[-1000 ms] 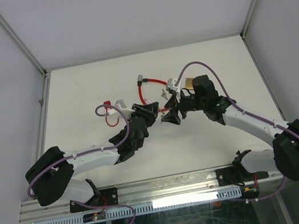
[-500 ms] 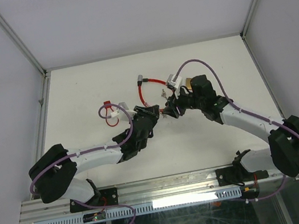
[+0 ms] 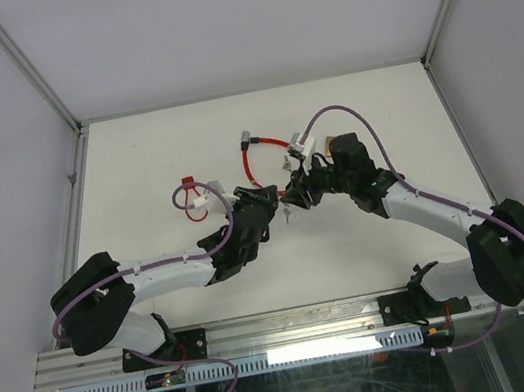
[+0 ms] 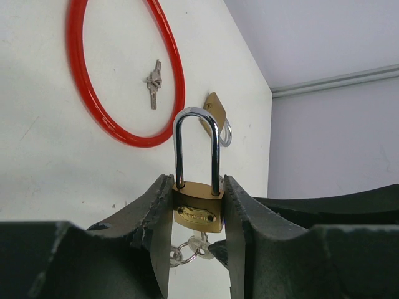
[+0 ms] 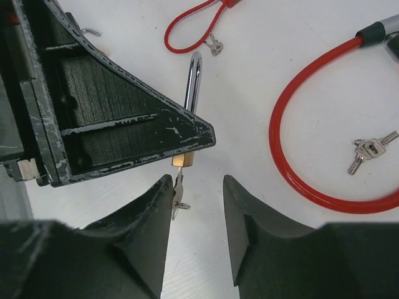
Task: Lock with the key
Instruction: Lock the lock.
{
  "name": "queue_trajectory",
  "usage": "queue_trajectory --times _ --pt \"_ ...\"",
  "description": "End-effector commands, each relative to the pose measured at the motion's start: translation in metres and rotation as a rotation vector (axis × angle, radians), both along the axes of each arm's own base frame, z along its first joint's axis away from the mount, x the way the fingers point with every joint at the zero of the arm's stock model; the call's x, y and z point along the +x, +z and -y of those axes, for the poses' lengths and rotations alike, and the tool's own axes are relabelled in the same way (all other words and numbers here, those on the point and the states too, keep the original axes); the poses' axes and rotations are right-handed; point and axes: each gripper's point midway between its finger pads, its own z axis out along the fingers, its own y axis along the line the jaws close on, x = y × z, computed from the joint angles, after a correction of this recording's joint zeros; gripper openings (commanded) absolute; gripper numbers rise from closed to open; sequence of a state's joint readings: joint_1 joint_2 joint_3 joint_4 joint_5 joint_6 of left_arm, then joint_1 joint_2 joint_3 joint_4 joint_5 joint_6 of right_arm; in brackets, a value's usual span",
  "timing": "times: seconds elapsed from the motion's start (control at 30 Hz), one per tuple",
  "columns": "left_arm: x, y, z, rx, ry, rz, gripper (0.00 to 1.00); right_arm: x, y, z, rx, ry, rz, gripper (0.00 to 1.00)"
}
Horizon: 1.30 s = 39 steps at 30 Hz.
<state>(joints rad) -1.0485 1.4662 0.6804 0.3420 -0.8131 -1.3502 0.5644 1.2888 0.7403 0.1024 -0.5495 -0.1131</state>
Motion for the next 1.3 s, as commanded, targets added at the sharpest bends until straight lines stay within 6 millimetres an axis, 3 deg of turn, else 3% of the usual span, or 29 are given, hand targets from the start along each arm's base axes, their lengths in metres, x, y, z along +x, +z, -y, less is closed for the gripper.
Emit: queue_trajectory --times 0.0,0.47,0.77,0.97,1.27 --pt "0.009 0.037 0.006 -0.102 0.045 0.057 0.0 -0.002 0.011 -0.013 0.03 0.029 0.009 0.39" --pt "0.01 0.038 0.004 -0.107 0.061 0.058 0.0 -0.004 0.006 -0.018 0.009 0.027 0.012 0.37" --pt "0.01 0.038 0.005 -0.108 0.058 0.056 0.0 0.003 0.01 -0.015 -0.008 -0.005 0.057 0.0" --pt "0.012 0.036 -0.001 -0.087 0.085 0.062 0.0 0.0 0.011 -0.015 -0.019 0.018 0.067 0.0" --pt "0.027 0.024 -0.036 -0.031 0.18 0.064 0.0 -0.007 0.002 -0.012 -0.065 0.026 0.002 0.0"
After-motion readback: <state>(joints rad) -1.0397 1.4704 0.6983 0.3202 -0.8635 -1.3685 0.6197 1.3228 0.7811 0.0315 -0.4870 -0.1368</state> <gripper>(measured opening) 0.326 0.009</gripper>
